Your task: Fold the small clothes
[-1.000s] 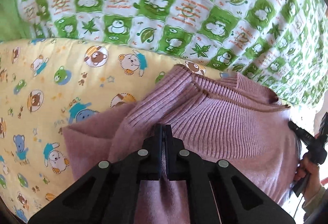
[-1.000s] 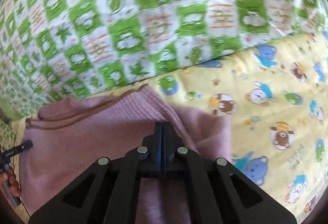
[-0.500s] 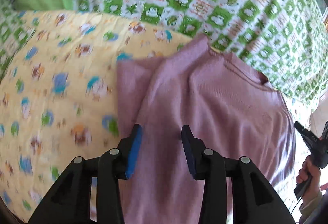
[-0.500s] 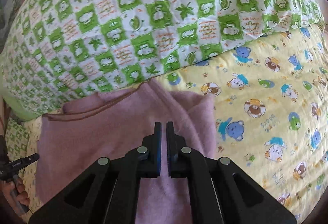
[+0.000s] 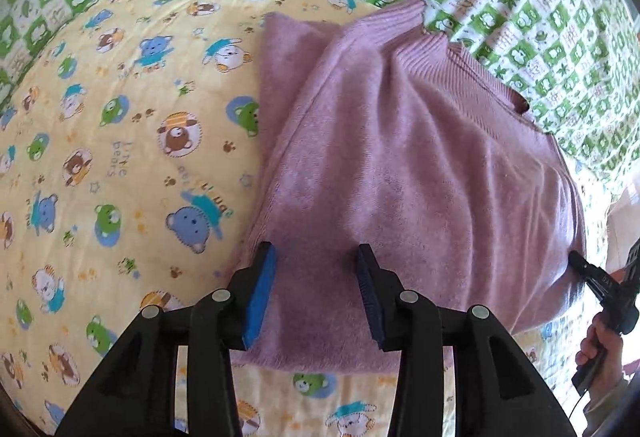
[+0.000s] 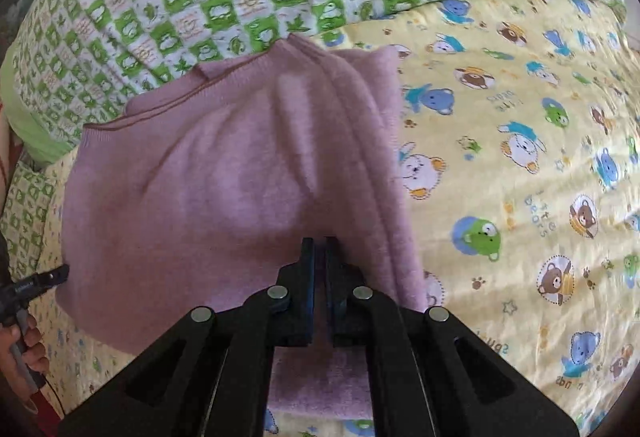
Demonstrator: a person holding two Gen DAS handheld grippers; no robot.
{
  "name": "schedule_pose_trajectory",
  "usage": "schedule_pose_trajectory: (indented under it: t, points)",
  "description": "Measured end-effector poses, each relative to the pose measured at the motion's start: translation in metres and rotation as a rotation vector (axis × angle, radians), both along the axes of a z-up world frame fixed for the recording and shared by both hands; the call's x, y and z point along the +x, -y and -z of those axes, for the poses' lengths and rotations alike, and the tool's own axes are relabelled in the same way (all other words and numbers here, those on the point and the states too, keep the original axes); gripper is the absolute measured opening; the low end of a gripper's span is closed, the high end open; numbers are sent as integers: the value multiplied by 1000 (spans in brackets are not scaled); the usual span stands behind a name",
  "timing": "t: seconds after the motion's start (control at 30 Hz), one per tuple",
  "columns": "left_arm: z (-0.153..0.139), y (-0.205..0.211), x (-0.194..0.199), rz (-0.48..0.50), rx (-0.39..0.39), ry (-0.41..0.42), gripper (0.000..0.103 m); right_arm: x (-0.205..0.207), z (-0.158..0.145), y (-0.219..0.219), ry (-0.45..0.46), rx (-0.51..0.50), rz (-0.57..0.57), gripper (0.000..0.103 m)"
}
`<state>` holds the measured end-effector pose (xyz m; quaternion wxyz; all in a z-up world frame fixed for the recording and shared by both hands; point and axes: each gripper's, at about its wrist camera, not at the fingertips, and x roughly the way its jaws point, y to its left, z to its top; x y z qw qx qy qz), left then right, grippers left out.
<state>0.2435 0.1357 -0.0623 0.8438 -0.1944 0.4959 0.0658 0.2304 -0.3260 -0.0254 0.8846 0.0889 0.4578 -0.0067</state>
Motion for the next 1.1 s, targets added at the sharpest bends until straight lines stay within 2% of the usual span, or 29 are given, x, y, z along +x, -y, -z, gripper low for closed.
schedule_pose_trajectory:
  t: [0.07, 0.13, 0.2, 0.27, 0.33, 0.37, 0.4, 0.57, 0.77, 0.8, 0.87, 0.93, 1.03, 1.1]
  points:
    - [-5, -4, -9, -36, -25, 4, 44, -2, -7, 7, 0, 6, 29, 5]
    - [-10, -8, -19, -83, -57, 12, 58, -7, -16, 4, 13, -22, 36, 5]
    - [-13, -11, -32, -145, -66, 15, 72, -12, -25, 0, 26, 6, 37, 6]
    - [-11, -15, -46, -188, -87, 12, 73, -20, -31, -4, 34, 29, 35, 9]
    - [-5, -16, -52, -207, -117, -1, 73, -28, -36, -12, 40, 44, 25, 23]
    - [0, -17, -53, -210, -134, -16, 73, -32, -37, -17, 44, 52, 19, 36]
    - [5, -17, -53, -213, -151, -28, 73, -36, -38, -22, 53, 58, 13, 40]
    - [29, -27, -47, -270, -288, -29, 73, -53, -37, -46, 41, 86, -25, 40]
    - [33, -33, -32, -319, -339, 10, 72, -60, -33, -58, 15, 110, -38, 40]
    - [32, -33, -30, -320, -343, 16, 69, -60, -33, -58, 13, 109, -38, 40]
    - [32, -33, -25, -311, -356, 22, 55, -60, -32, -57, 7, 112, -37, 40]
    - [30, -31, -20, -295, -352, 26, 34, -61, -31, -57, 4, 113, -35, 40]
    - [22, -24, -15, -278, -312, 39, 21, -59, -31, -55, 3, 116, -36, 40]
    - [12, -19, -16, -256, -292, 64, 17, -58, -32, -55, 6, 118, -41, 40]
